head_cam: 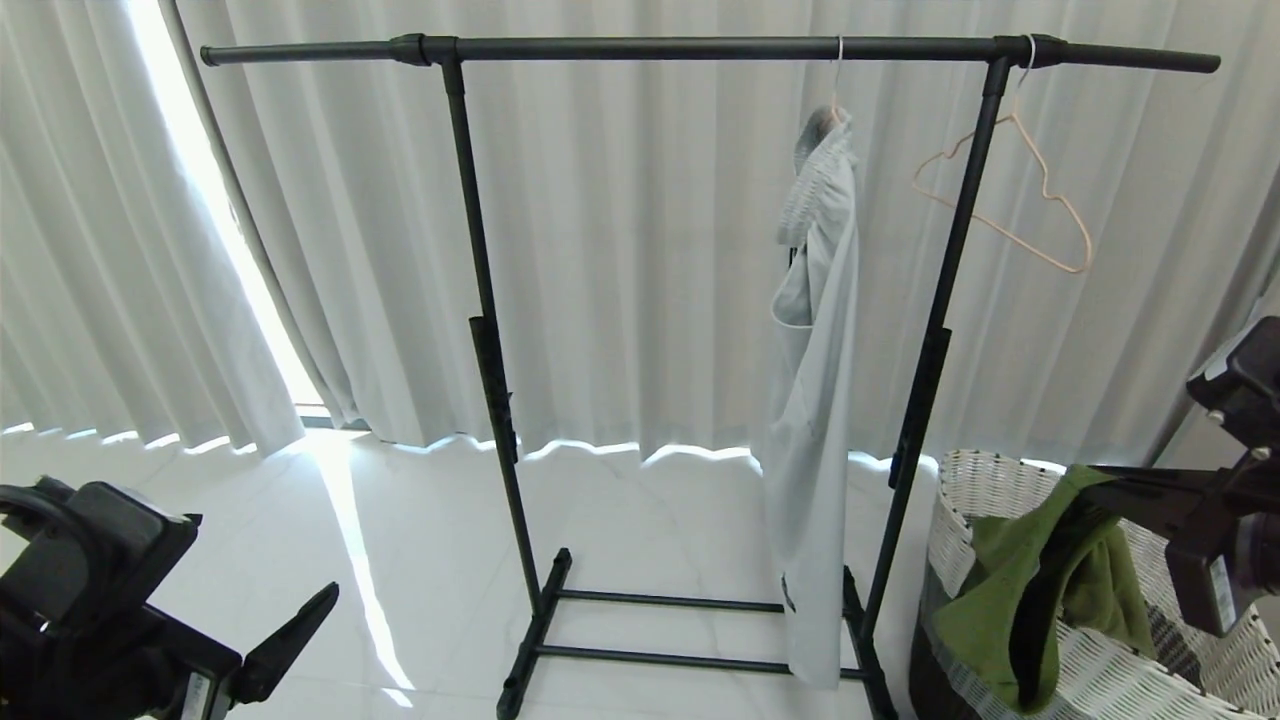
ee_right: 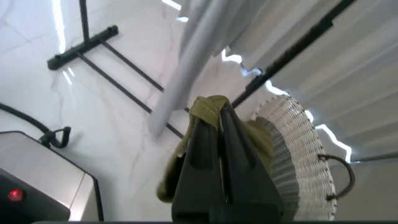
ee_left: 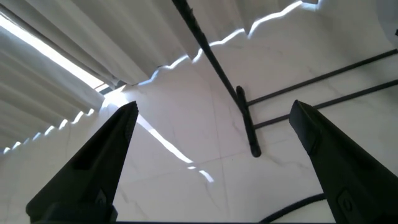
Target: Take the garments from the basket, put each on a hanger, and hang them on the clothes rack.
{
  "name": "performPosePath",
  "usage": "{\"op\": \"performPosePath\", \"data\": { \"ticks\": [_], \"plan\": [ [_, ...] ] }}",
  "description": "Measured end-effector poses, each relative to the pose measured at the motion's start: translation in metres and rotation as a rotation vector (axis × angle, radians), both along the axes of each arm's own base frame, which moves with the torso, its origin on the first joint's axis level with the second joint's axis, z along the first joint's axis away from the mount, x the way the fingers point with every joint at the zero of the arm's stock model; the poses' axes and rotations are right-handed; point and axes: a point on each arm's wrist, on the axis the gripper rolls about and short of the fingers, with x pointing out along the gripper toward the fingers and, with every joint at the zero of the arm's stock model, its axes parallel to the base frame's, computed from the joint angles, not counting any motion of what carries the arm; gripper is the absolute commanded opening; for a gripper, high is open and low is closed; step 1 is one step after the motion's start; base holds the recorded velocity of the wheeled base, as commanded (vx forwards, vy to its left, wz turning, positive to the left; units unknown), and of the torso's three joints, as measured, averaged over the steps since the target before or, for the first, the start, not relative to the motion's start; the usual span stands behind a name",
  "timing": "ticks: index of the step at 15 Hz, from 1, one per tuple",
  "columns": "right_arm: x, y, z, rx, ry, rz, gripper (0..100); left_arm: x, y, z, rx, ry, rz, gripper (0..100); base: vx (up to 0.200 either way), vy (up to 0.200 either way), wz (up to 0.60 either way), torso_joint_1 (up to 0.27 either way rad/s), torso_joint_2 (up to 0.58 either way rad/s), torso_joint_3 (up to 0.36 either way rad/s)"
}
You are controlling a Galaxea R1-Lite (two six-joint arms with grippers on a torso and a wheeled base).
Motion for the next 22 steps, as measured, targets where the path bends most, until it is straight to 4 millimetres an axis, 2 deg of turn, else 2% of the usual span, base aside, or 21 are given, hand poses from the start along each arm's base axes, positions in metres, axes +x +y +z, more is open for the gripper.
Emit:
{"op": "performPosePath", "data": {
  "ticks": [2, 6, 10, 14, 16, 19, 22],
  "plan": [
    [0.002, 0.005, 0.002, 0.004, -0.001, 0.016, 0, 0.006, -0.003, 0.005, -0.006, -0.002, -0.010, 100, 0.000, 0.200, 0.00, 0.002, 0.00, 0.002],
    [0.007, 0.028, 0.017, 0.056, -0.005, 0.095, 0, 0.015, -0.021, 0.017, -0.077, -0.011, -0.111, 100, 0.000, 0.000, 0.00, 0.000, 0.00, 0.000],
    [0.011, 0.058, 0.038, 0.137, -0.008, 0.174, 0, 0.026, -0.056, 0.036, -0.200, -0.001, -0.287, 100, 0.000, 0.000, 0.00, 0.000, 0.00, 0.000],
    [0.011, 0.074, 0.050, 0.178, -0.028, 0.226, 0, 0.032, -0.093, 0.047, -0.296, 0.051, -0.460, 100, 0.000, 0.000, 0.00, 0.000, 0.00, 0.000],
    [0.008, 0.081, 0.051, 0.218, -0.019, 0.244, 0, 0.031, -0.120, 0.051, -0.380, 0.117, -0.555, 100, 0.000, 0.000, 0.00, 0.000, 0.00, 0.000],
    [0.002, 0.089, 0.050, 0.226, -0.004, 0.286, 0, 0.034, -0.155, 0.042, -0.409, 0.218, -0.622, 100, 0.000, 0.000, 0.00, 0.000, 0.00, 0.000],
    [-0.007, 0.100, 0.048, 0.237, 0.023, 0.338, 0, 0.042, -0.172, 0.024, -0.398, 0.301, -0.608, 100, 0.000, 0.000, 0.00, 0.000, 0.00, 0.000]
  ]
}}
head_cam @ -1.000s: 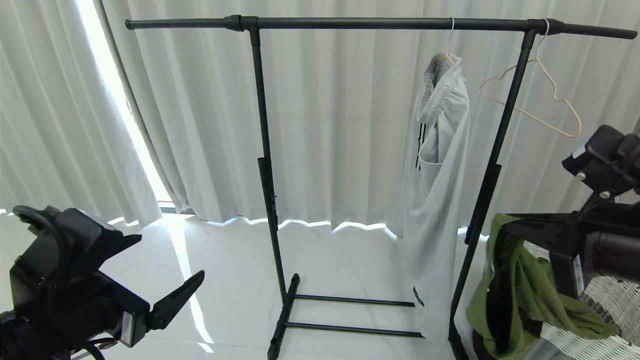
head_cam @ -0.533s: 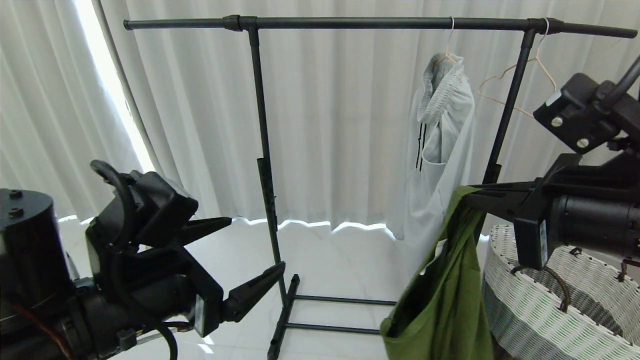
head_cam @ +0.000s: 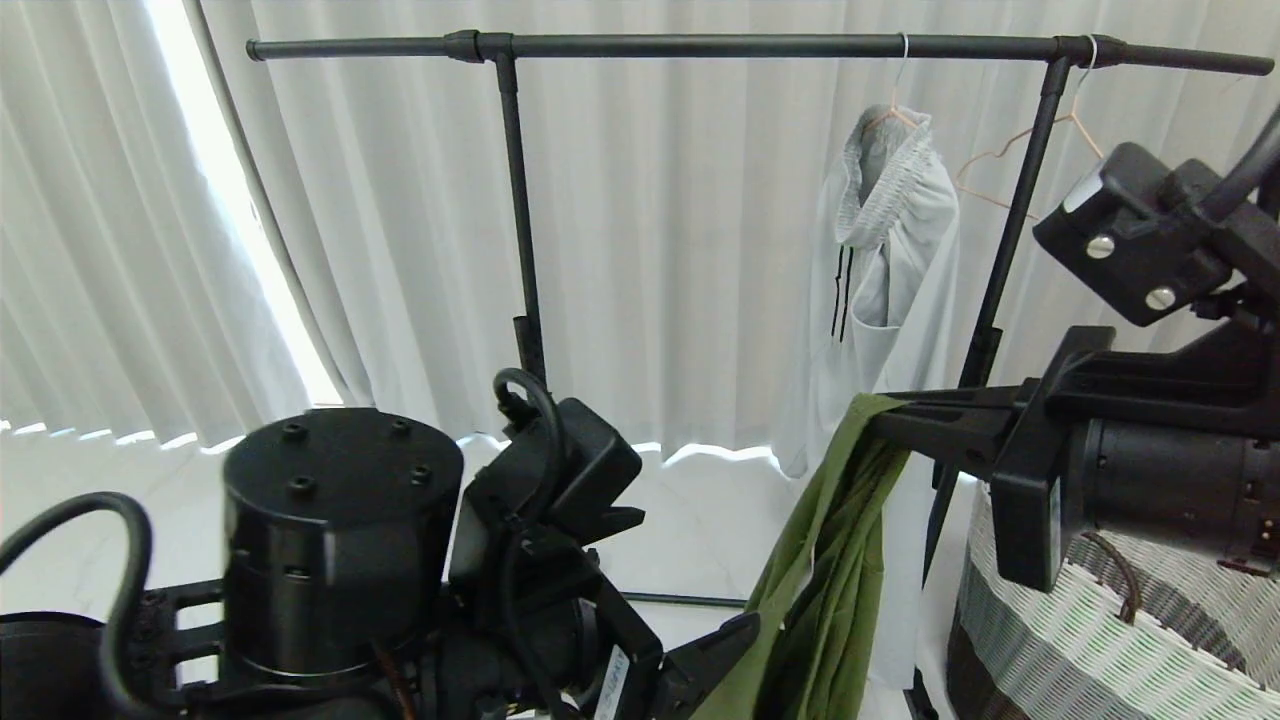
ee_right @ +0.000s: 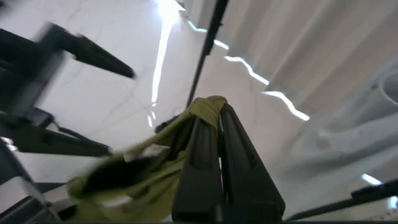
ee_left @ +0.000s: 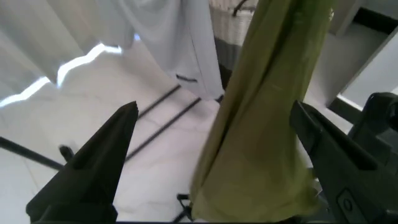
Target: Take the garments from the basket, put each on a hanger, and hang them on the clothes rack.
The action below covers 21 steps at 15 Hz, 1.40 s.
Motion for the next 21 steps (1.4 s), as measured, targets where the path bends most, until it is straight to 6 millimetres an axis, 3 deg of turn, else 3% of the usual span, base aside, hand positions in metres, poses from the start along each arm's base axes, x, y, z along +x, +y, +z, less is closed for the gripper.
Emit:
{"op": "performPosePath", "data": {
  "ticks": [4, 7, 12, 17, 21],
  "plan": [
    [-0.005, 0.014, 0.000, 0.028, 0.008, 0.044, 0, 0.007, -0.012, -0.023, 0.038, 0.088, 0.017, 100, 0.000, 0.000, 0.00, 0.000, 0.00, 0.000],
    [-0.002, 0.021, -0.001, 0.043, 0.000, 0.045, 0, 0.002, -0.018, -0.029, 0.054, 0.104, -0.020, 100, 0.000, 0.000, 0.00, 0.000, 0.00, 0.000],
    [0.003, 0.028, -0.001, 0.039, 0.002, 0.040, 0, -0.009, -0.031, -0.016, -0.079, 0.076, -0.043, 100, 0.000, 0.000, 0.00, 0.000, 0.00, 0.000],
    [0.005, 0.033, -0.002, 0.033, 0.001, 0.043, 0, -0.004, -0.031, -0.007, -0.192, 0.094, 0.225, 100, 0.000, 0.000, 0.00, 0.000, 0.00, 0.000],
    [0.003, 0.034, -0.001, 0.031, -0.003, 0.048, 0, 0.002, -0.026, -0.001, -0.218, 0.083, 0.278, 100, 0.000, 0.000, 0.00, 0.000, 0.00, 0.000]
  ]
}}
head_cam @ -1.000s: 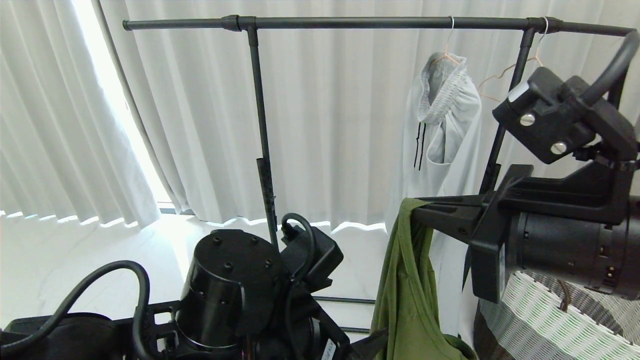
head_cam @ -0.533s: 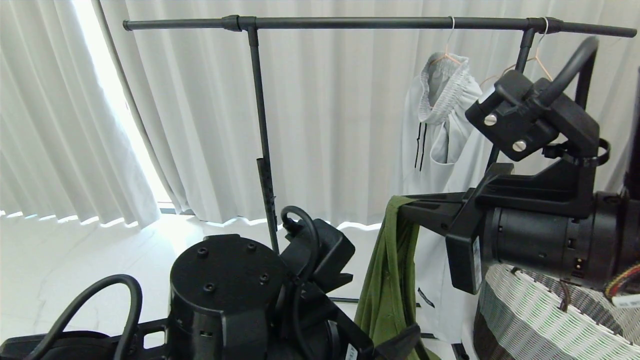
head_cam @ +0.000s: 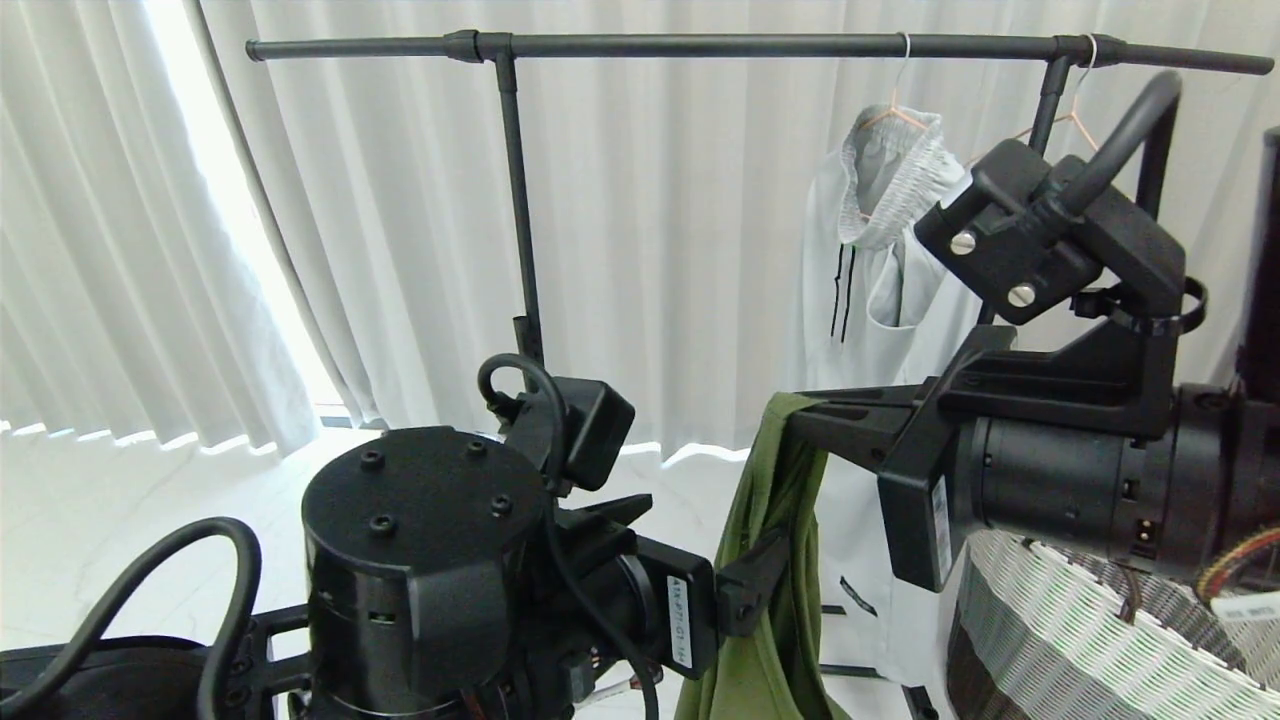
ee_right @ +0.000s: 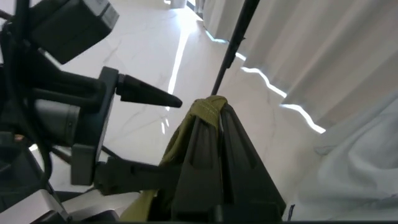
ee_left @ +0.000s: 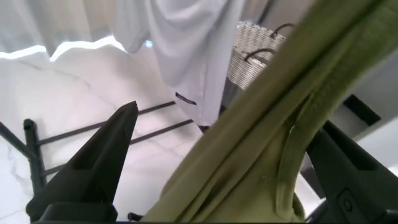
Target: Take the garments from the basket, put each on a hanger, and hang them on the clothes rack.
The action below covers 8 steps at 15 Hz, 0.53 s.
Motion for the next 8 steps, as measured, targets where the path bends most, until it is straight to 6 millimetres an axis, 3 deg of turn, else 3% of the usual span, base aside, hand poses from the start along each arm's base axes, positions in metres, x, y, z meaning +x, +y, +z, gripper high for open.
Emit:
{"op": "performPosePath", "data": {
  "ticks": [2, 5, 8],
  "plan": [
    [-0.001, 0.000, 0.004, 0.011, -0.006, 0.003, 0, 0.001, 0.006, -0.008, 0.052, -0.004, 0.006, 100, 0.000, 0.000, 0.00, 0.000, 0.00, 0.000],
    [-0.002, -0.001, 0.011, 0.027, -0.015, 0.004, 0, -0.004, 0.022, -0.039, 0.243, -0.005, -0.027, 100, 0.000, 0.000, 0.00, 0.000, 0.00, 0.000],
    [-0.003, -0.005, 0.015, 0.036, -0.030, -0.027, 0, -0.012, 0.035, -0.062, 0.328, 0.046, -0.036, 100, 0.000, 0.000, 0.00, 0.000, 0.00, 0.000]
  ]
}}
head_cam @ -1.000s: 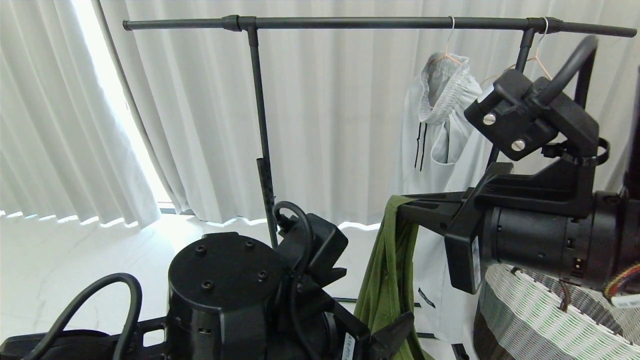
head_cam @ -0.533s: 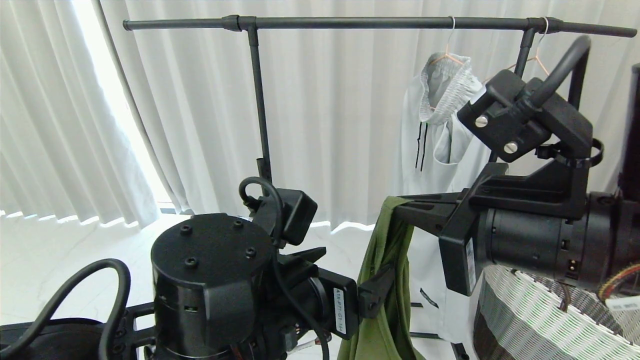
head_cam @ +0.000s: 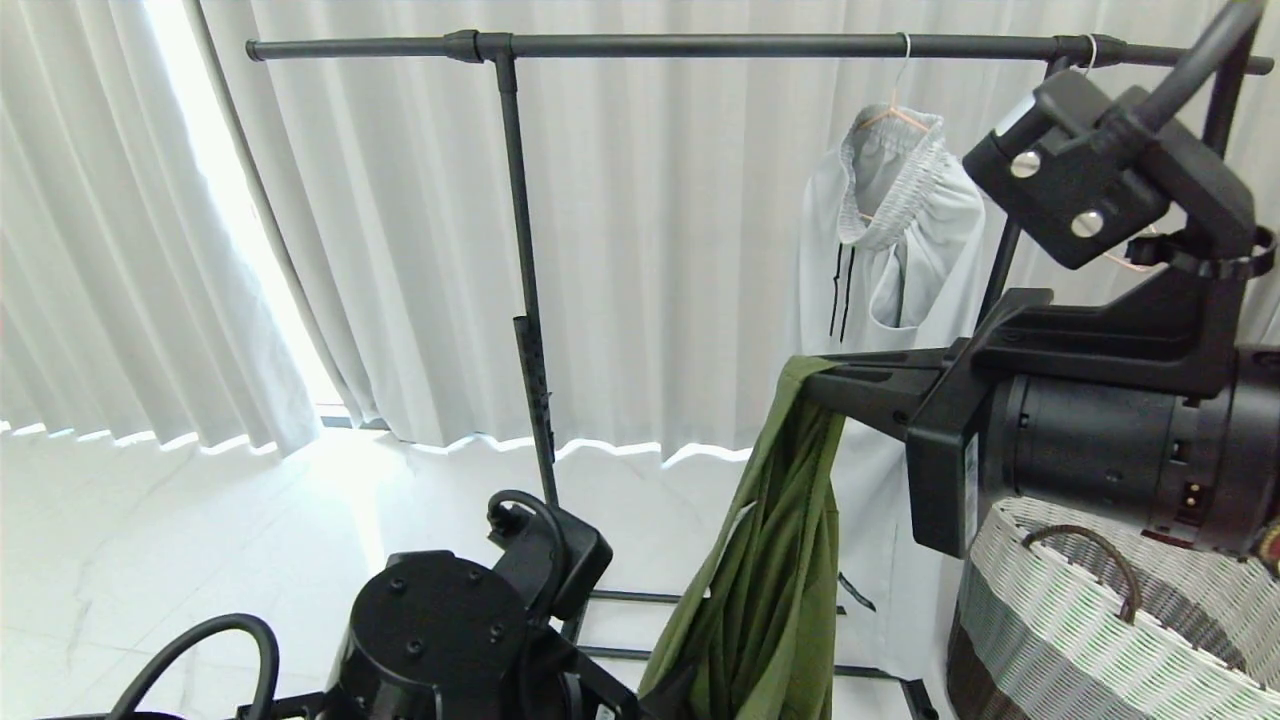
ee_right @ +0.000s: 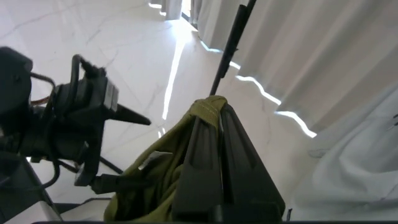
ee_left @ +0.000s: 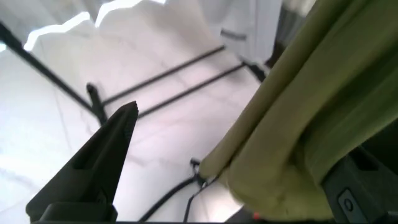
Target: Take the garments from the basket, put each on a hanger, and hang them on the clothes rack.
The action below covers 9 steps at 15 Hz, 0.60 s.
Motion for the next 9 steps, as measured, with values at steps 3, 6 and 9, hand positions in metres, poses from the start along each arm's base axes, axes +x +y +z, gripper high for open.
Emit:
{"op": "performPosePath", "data": {
  "ticks": [3, 6, 9],
  "plan": [
    [-0.001, -0.002, 0.002, 0.006, -0.004, -0.003, 0, -0.005, 0.005, -0.008, 0.028, 0.021, -0.003, 100, 0.000, 0.000, 0.00, 0.000, 0.00, 0.000],
    [-0.001, -0.003, 0.001, 0.005, -0.003, -0.003, 0, -0.014, 0.003, -0.004, -0.006, 0.038, -0.093, 100, 0.000, 0.000, 0.00, 0.000, 0.00, 0.000],
    [-0.003, -0.002, 0.001, -0.001, -0.001, 0.006, 0, -0.013, 0.009, -0.006, 0.003, 0.039, -0.069, 100, 0.000, 0.000, 0.00, 0.000, 0.00, 0.000]
  ]
}}
